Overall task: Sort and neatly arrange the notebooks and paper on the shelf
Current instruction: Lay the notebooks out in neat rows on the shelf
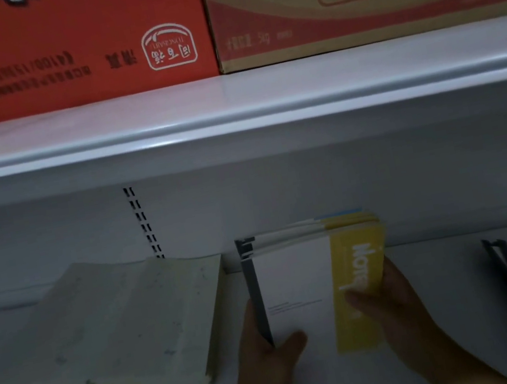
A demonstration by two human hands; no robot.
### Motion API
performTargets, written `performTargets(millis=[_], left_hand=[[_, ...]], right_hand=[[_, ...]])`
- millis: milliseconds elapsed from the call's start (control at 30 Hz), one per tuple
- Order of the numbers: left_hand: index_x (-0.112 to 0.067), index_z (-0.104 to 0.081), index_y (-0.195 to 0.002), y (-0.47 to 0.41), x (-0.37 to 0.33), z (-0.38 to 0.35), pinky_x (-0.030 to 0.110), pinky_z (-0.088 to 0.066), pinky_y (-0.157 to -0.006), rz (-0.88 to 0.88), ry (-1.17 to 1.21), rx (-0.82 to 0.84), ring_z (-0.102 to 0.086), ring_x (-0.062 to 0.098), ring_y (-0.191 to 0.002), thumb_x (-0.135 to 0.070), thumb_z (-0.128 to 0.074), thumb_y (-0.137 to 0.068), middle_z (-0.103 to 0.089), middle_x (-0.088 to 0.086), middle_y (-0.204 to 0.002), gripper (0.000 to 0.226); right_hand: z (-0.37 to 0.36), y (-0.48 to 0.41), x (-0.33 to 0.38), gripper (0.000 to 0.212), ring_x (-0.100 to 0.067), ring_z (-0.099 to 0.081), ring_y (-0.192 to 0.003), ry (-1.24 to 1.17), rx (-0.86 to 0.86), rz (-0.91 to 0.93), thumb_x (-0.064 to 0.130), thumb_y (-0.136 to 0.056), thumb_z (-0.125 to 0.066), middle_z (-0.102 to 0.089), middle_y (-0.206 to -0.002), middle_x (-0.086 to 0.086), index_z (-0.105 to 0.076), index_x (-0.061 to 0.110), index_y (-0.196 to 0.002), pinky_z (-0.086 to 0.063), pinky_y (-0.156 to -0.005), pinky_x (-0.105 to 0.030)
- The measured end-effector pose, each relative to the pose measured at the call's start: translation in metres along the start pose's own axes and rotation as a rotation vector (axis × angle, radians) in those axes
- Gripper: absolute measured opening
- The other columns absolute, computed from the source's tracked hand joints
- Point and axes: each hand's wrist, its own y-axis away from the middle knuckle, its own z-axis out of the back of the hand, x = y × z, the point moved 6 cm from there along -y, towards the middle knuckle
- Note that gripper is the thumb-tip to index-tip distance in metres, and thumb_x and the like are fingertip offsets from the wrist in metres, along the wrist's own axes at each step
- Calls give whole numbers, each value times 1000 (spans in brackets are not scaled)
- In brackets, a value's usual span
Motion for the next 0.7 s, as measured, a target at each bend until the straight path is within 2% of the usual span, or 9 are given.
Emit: performTargets(millis=[100,200,300,333,400,467,600,633,700], left_hand=[[-24,-58,-98,-3,1,-4,22,-55,-67,42,126,39,-71,9,-79,-4,-65,-48,-75,-13,-83,54],[-17,-54,-81,-1,-9,-7,17,-45,-41,61,270,23,-62,6,-45,12,-44,-44,-68,5,-56,48],[-21,-49,-73,1,-8,-6,12,-34,-34,82,258,-10,-48,2,-32,10,-43,-43,-53,6,-55,44],[-23,-48,-73,-1,-5,-5,11,-33,-34,97,245,-20,-46,1,-31,8,-45,-43,-51,7,-55,43],[-24,-50,-72,-1,-4,-6,12,-28,-32,112,242,-36,-41,2,-29,9,-44,-43,-49,11,-50,44],[-20,-55,-77,-1,-4,-8,11,-31,-32,107,170,-22,-47,0,-31,15,-47,-50,-62,4,-47,44],[3,-59,-92,2,-2,-10,5,-41,-41,147,13,117,-57,-5,-43,5,-53,-57,-63,-6,-49,35],[8,-61,-100,1,0,-6,7,-40,-40,172,-9,131,-60,1,-50,4,-58,-63,-58,-12,-47,38],[-7,-63,-105,-4,-3,-1,7,-38,-47,200,-130,186,-66,2,-69,4,-80,-61,-56,-23,-48,48]], right_hand=[[3,-2,1,51,-4,-68,-68,-48,8,-1,-22,-77,-45,-75,-76,7,-66,21,-94,-53,-58,-16],[4,-2,-1,46,-8,-69,-71,-117,-11,12,-9,-69,-54,-75,-80,4,-70,29,-89,-55,-59,-20],[5,3,-6,28,-7,-67,-65,-106,-120,-10,31,-60,-71,-74,-75,5,-68,35,-88,-54,-54,-21],[5,3,-8,42,-7,-67,-64,-68,-125,-7,55,-51,-77,-73,-75,7,-68,38,-88,-54,-54,-22],[3,6,-7,61,-2,-65,-60,-4,-150,9,82,-32,-68,-72,-70,13,-69,48,-83,-54,-54,-20],[-1,9,0,57,8,-61,-56,29,-215,82,90,-30,-59,-69,-66,24,-64,61,-78,-50,-54,-9],[-5,19,3,31,18,-61,-64,62,-204,153,78,-49,-66,-67,-71,35,-61,67,-78,-45,-57,0],[-4,21,4,14,16,-62,-67,42,-181,150,58,-68,-69,-69,-74,32,-63,64,-80,-46,-60,-1],[4,23,1,42,5,-67,-71,82,-142,147,13,-76,-61,-73,-76,21,-69,54,-84,-50,-63,-8]])
